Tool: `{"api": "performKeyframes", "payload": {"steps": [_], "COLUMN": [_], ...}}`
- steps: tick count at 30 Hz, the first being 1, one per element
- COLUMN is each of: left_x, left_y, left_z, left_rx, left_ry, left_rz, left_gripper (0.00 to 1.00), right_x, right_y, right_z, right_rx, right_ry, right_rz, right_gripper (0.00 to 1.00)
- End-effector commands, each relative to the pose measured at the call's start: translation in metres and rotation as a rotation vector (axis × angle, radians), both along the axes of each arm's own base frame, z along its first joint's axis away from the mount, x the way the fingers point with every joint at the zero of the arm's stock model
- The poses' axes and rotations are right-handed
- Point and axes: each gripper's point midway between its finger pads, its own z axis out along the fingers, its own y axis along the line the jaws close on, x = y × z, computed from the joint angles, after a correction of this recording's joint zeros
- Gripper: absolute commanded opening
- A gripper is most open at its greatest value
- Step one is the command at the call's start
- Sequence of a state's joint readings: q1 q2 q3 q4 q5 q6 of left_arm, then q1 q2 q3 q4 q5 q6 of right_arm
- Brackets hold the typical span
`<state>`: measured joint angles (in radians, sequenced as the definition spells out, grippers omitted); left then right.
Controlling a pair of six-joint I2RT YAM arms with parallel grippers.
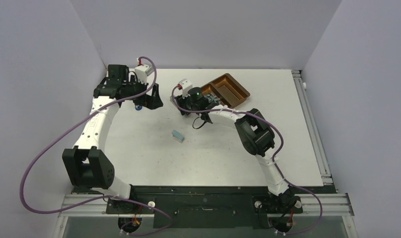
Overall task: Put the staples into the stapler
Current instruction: Move the stapler to the center of the board.
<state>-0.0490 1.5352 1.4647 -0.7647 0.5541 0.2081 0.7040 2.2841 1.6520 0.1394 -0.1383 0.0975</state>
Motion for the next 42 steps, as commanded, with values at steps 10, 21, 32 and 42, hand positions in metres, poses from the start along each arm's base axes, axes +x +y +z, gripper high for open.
{"api": "performKeyframes", "payload": {"steps": [10,21,32,42], "left_x": [-0.011,-0.051,-0.063,-0.081], "left_y": [0.006,-0.042,-0.109,-0.179], "left_z": [0.025,-0.009,-0.039,-0.094], "left_rx": [0.09,0.22,0.296,0.447], "left_ry": [-0.16,-0.285,-0.362,-0.451], "left_rz": [-0.089,-0.505,-0.843,-1.293], "left_gripper": [0.96,0.96,0.96,0.96], "right_x": [-0.026,-0.139,-0.154,-0.197], "right_y": [-0.012,-0.062,-0.104,-0.174], "right_z": [0.025,0.029,0.083,0.061], "right_rx": [-0.038,0.012,0.162,0.242], "right_ry": [-0.063,-0.02,-0.022,-0.011], "right_rz": [-0.024,-0.018,-0.085,-0.228], "right_gripper": [0.09,0.13,0.73,0.68]}}
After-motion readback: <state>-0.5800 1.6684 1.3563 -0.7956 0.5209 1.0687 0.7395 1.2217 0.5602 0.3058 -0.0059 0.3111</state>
